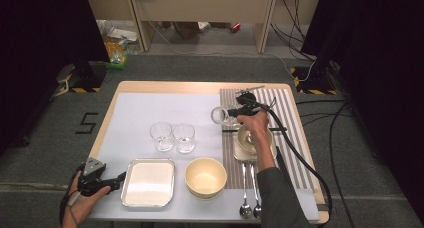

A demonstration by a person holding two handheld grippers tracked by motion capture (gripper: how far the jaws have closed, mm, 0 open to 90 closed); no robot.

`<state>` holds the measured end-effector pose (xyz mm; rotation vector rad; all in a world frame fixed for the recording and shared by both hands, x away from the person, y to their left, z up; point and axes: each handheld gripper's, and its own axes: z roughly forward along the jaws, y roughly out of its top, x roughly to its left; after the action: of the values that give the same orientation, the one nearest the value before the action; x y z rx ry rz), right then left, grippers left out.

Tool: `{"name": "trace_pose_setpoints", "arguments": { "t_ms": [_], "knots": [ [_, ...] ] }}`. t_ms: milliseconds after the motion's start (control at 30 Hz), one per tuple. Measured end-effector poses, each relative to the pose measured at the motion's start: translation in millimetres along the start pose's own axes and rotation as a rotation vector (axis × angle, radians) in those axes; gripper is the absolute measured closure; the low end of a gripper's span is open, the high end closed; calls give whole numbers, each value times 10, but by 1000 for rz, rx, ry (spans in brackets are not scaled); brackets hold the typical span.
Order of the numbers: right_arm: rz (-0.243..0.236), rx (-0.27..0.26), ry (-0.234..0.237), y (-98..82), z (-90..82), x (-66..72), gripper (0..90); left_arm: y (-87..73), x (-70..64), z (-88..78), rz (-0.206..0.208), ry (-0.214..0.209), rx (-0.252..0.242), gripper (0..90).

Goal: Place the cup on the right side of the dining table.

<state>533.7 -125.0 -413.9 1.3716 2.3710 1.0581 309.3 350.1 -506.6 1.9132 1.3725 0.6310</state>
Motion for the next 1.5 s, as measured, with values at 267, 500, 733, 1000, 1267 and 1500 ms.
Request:
{"name": "trace_pose_setpoints", "arguments": {
  "t_ms": [267, 500, 733, 1000, 1267, 1500],
  "knots": [
    [29, 17, -32, 50, 37, -136, 854, 3, 7, -6, -1, -9, 10, 157],
    [56, 50, -66, 51, 125, -223, 853, 4, 10, -5, -6, -12, 13, 158],
    [53, 95, -116, 32, 207, -271, 853, 4, 7, -6, -2, -11, 10, 159],
    [75, 100, -129, 39, 200, -295, 856, 2, 3, -5, 1, -7, 6, 161],
    [85, 102, -150, 43, 179, -321, 856, 1, -2, -8, 6, -4, 5, 162],
    [87, 104, -167, 47, 160, -327, 854, 1, -3, -8, 7, -2, 6, 161]
  ]
}}
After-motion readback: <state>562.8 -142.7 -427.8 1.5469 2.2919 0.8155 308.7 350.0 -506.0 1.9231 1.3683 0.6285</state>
